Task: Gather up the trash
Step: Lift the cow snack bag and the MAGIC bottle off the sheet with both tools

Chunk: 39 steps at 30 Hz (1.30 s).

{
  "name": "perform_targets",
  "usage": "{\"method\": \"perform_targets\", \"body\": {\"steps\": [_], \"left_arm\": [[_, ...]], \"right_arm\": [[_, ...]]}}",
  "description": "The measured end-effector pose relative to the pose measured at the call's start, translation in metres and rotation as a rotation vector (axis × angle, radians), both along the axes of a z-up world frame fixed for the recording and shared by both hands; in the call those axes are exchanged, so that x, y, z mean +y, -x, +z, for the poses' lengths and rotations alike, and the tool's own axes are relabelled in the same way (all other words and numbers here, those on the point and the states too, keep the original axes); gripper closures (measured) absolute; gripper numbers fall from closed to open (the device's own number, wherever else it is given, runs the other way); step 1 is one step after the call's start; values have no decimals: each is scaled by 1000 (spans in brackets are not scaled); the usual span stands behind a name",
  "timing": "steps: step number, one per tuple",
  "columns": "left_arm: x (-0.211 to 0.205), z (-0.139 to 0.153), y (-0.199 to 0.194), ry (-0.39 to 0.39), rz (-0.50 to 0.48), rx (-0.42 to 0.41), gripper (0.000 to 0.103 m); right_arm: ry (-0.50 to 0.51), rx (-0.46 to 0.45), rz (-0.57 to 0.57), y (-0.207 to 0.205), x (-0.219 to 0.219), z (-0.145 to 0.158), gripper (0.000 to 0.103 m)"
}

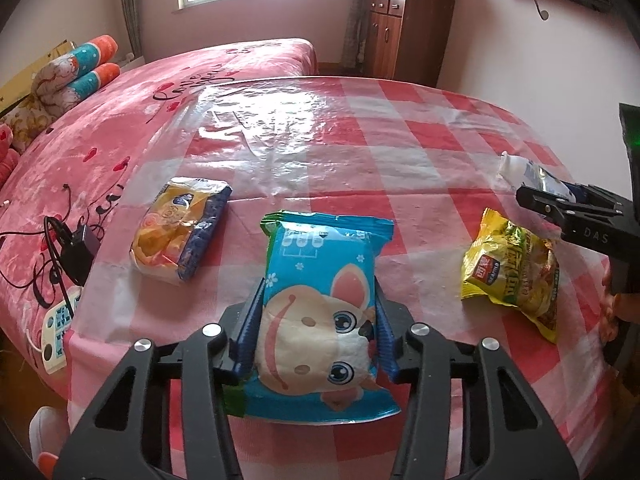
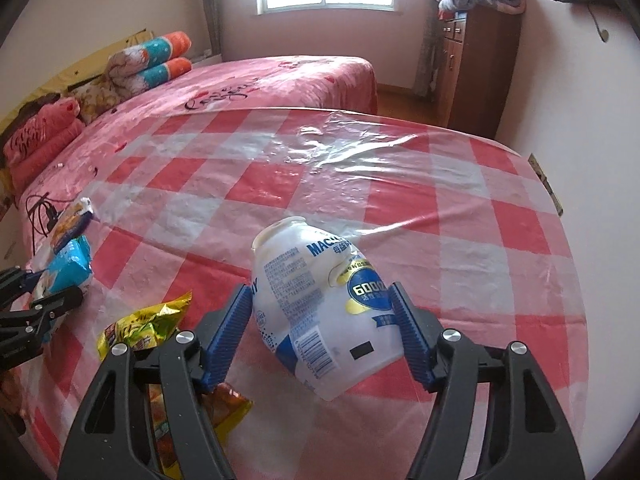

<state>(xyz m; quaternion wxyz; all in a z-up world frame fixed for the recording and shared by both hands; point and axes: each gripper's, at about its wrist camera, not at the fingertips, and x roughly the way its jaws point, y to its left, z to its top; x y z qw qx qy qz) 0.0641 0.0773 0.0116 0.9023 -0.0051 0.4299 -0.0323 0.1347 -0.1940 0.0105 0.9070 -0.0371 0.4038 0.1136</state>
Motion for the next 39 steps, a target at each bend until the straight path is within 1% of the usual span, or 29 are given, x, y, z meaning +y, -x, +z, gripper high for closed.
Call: {"method": "perform_targets", "body": {"steps": [3,13,19,30,39], "left_arm": [[-1,1,2,10,-7,3,58],[-1,2,13,44,-23,11,60],[-4,2,26,56,-39,14,61],[-8,3,55,89,-70,27,61],[-5,5,81,111,-83,26,61]], "right_arm": [[-15,-7,-11,6,-2,1,33],[-89,-27,-58,31,-15,11,33],[-149,-35,-75,54,-20,18,33],[-259,-43,-43,105,-3,28,33],[-268,-31,-7,140,22,28,33]]}}
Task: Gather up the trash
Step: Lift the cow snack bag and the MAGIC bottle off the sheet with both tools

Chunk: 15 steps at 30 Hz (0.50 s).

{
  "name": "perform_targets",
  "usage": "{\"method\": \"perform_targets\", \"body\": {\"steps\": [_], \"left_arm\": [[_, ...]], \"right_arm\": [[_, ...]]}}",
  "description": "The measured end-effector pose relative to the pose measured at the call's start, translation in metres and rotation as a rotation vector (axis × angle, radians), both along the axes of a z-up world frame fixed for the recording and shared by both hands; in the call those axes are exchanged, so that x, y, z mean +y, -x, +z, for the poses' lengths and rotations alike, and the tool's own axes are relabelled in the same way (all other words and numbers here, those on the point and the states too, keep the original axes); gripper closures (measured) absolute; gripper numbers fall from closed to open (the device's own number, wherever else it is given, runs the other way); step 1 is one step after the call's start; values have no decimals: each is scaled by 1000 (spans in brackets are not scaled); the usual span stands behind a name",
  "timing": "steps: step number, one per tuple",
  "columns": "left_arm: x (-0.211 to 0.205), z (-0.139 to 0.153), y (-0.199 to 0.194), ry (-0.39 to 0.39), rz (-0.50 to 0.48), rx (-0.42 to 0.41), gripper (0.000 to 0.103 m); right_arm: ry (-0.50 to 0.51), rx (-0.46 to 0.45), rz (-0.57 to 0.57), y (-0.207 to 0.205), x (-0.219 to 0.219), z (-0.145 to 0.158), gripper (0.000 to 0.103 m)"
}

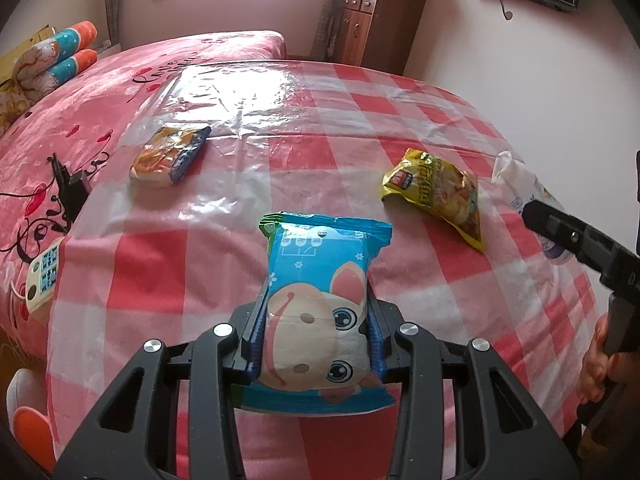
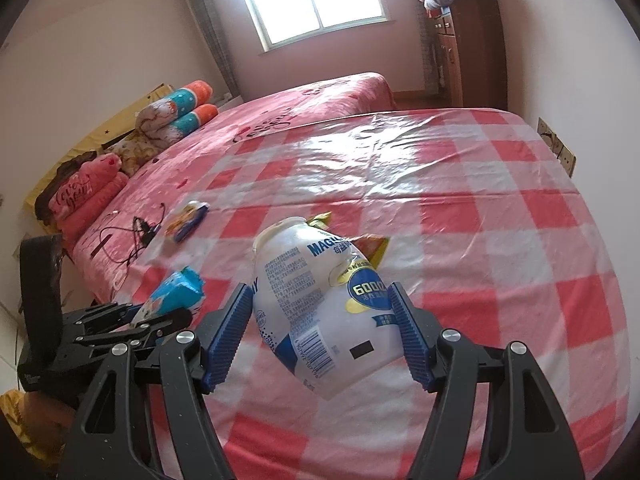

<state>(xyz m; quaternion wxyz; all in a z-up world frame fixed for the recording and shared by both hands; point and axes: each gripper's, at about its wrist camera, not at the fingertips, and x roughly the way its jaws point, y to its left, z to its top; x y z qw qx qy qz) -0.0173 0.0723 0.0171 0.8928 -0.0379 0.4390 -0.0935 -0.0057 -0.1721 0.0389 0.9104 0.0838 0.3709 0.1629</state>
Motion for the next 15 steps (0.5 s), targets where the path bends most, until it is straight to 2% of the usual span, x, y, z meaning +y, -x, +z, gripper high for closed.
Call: {"method": "perform_targets", "body": {"steps": [15], "left_arm": [[17,-1,34,12,6,-2,61]], "right_arm": [[-42,31,53,38,30,-6,33]]}}
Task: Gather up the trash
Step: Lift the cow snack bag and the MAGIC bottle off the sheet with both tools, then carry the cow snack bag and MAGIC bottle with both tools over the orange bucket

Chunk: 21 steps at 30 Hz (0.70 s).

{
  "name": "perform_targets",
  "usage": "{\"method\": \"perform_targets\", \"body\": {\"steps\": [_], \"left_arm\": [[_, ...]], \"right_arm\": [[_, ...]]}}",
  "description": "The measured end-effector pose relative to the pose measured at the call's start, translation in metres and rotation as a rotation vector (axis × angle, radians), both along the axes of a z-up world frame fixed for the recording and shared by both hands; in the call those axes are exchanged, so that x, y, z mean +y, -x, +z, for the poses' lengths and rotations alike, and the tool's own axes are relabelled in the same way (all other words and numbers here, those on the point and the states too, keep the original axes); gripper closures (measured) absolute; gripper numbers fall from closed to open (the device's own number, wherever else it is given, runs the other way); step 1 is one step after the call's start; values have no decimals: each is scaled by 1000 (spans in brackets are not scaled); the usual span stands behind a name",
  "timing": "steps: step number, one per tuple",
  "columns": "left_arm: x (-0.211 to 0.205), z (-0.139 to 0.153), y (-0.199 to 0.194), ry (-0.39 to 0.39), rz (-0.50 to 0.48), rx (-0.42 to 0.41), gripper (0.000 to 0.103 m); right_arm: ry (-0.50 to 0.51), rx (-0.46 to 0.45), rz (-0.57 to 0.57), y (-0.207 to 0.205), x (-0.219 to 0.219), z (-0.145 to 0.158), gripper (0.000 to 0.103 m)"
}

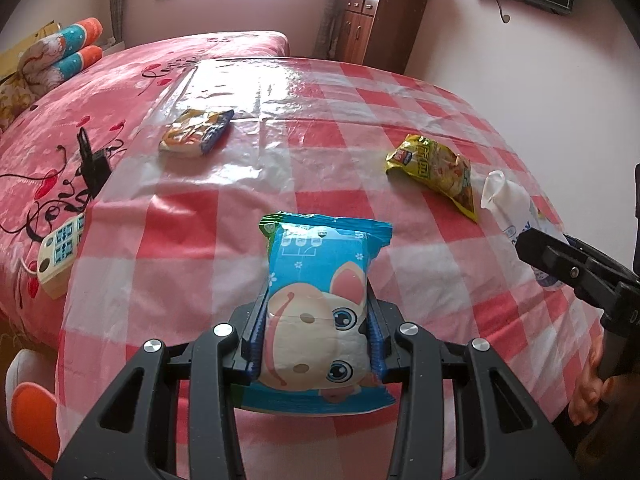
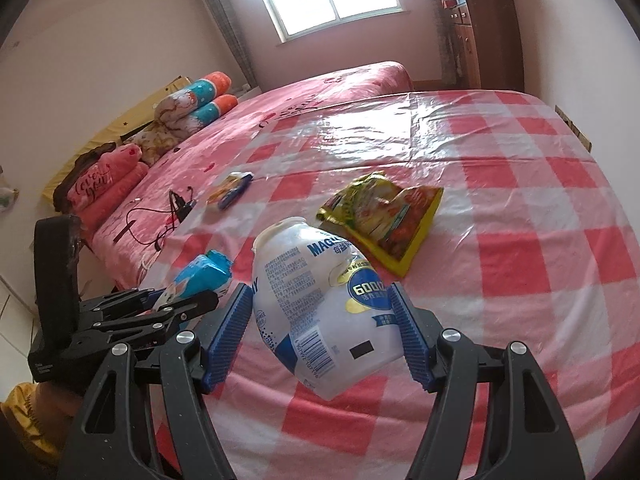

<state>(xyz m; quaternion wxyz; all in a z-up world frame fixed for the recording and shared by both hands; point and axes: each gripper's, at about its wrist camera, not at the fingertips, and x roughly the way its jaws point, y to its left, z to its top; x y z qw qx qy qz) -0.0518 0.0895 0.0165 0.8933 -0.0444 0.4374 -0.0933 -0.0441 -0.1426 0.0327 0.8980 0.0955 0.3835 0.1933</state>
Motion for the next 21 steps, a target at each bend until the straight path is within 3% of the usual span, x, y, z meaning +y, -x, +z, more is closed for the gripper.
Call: {"method": "perform_targets", "body": {"steps": [21], "left_arm": [[25,6,44,-15,3,-22,61]], "right_arm": [[28,24,100,29,51,3,33]]}}
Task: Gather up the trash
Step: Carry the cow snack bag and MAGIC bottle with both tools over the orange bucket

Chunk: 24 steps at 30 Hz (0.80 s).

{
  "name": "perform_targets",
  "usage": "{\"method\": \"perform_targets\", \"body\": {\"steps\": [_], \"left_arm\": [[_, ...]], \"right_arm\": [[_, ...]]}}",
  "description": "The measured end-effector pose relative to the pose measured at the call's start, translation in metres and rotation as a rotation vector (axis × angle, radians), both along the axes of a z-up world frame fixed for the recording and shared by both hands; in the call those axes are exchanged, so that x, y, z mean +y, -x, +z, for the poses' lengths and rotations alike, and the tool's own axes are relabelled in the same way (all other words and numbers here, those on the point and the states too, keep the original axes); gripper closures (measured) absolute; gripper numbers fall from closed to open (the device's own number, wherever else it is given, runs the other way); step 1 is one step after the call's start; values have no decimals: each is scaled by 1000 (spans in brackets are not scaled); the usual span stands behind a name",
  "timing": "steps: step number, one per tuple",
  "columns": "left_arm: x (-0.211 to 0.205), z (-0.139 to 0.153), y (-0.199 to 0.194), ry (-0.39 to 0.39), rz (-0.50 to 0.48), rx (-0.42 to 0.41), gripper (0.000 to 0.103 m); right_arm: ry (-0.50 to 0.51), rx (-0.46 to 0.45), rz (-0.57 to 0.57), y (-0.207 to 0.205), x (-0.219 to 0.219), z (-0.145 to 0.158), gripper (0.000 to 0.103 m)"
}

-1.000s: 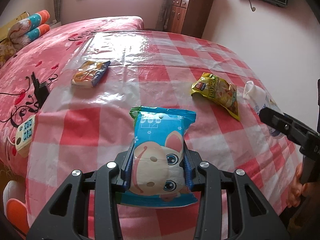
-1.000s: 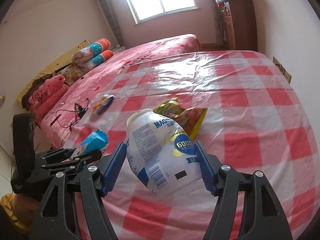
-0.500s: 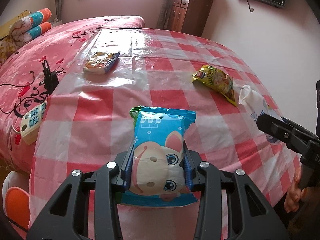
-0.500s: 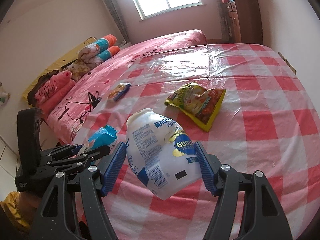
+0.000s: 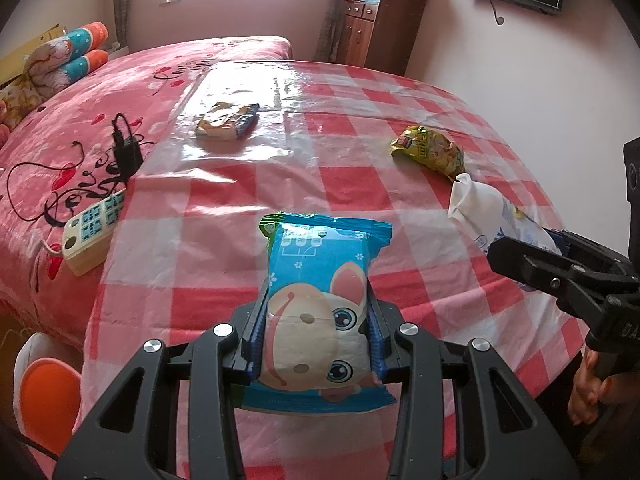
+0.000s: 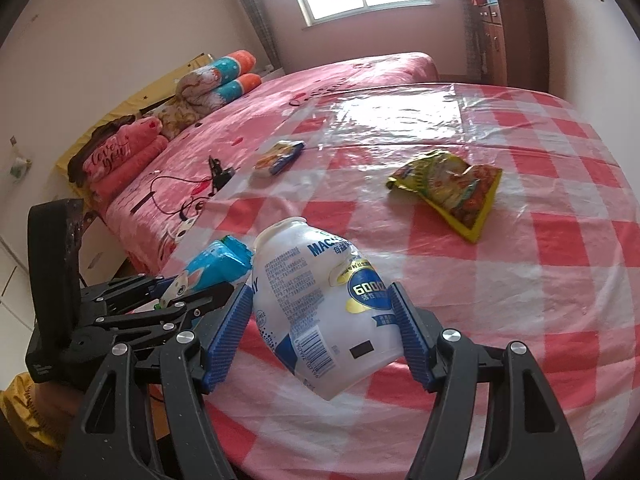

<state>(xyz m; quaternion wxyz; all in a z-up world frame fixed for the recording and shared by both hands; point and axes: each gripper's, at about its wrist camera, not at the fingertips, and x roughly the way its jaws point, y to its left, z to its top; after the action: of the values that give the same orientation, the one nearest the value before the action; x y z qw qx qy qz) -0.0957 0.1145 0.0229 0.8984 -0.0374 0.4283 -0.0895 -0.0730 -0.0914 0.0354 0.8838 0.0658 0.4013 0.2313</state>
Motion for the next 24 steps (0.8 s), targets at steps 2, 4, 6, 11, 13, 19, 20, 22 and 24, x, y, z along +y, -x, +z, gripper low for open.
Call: {"method": "perform_targets", "body": {"steps": [2,4,6,11,13,19,20,22,24], "left_arm": [[4,1,4,1,6,-1,61],[8,2,8,-1,13,-2,61],[13,2,11,-5,22,-4,61],[27,4,20,-4,51,-11,61],[33,5,24,-4,64,-14,61],[52,8,34,-2,105,-21,61],[55,8,36,-2,112,-22,61],[61,8,39,-3,125,-23,61],[67,8,42,-4,140,-22,61]], "right_arm": [[-3,7,11,2,5,0,33],[-5,14,20,3,8,-1,33],[-5,20,30,6,13,-1,33],[6,25,54,11,25,0,33],[9,25,62,13,28,1,33],[22,21,89,18,41,3,33],[24,20,95,19,43,4,33],[26,22,105,21,47,4,33],[28,23,114,21,50,4,33]]}}
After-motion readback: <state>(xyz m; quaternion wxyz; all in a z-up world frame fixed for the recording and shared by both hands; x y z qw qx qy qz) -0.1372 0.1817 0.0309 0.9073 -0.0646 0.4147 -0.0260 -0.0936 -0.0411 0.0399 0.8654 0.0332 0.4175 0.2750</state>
